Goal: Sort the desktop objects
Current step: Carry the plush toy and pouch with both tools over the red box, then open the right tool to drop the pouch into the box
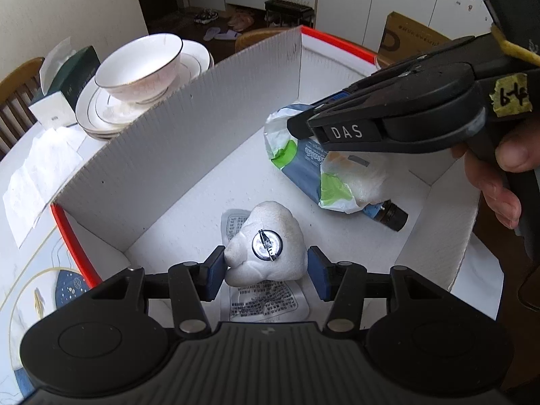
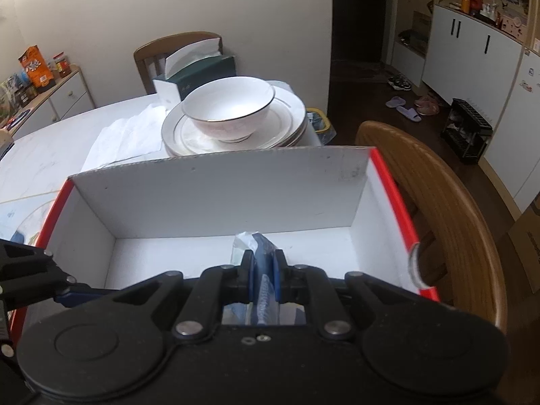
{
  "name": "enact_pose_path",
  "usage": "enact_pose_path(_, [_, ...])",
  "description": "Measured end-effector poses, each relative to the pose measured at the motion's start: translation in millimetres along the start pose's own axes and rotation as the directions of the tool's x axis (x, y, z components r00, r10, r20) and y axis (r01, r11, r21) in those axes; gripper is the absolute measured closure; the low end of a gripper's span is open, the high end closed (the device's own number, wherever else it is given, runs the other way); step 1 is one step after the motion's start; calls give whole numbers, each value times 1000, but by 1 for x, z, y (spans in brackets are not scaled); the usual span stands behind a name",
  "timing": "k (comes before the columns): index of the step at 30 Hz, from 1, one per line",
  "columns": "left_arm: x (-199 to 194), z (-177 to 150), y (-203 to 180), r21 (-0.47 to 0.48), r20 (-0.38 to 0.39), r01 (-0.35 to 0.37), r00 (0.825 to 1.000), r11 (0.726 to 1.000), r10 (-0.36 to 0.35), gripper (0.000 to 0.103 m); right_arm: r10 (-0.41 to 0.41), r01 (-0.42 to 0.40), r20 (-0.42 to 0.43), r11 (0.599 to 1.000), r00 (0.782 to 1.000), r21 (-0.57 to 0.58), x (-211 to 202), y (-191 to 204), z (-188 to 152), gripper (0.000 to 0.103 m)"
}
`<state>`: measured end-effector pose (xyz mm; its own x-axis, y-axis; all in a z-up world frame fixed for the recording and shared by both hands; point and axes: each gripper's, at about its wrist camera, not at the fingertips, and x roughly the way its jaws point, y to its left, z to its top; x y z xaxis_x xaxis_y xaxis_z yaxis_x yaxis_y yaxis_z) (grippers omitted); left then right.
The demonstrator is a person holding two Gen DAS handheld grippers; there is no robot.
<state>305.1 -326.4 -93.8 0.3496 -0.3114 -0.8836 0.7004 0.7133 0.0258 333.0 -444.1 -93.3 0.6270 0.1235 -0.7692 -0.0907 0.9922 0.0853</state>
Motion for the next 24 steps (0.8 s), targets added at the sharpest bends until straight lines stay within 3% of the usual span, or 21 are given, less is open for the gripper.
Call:
enact_pose_path(13, [2, -3, -2, -7, -19, 0, 1000, 1000, 0, 46, 30, -30, -31, 999, 999, 17, -1, -1, -6, 79])
enact_pose_path(16, [0, -5, -3, -6, -10, -10, 1000, 1000, 10, 33, 41, -40, -26, 999, 999, 35, -4, -4, -8, 69])
enact_pose_path(24, [-10, -8, -3, -29, 26, -32, 999, 999, 32, 33, 64, -64, 0, 997, 998, 48, -18, -8, -9, 47])
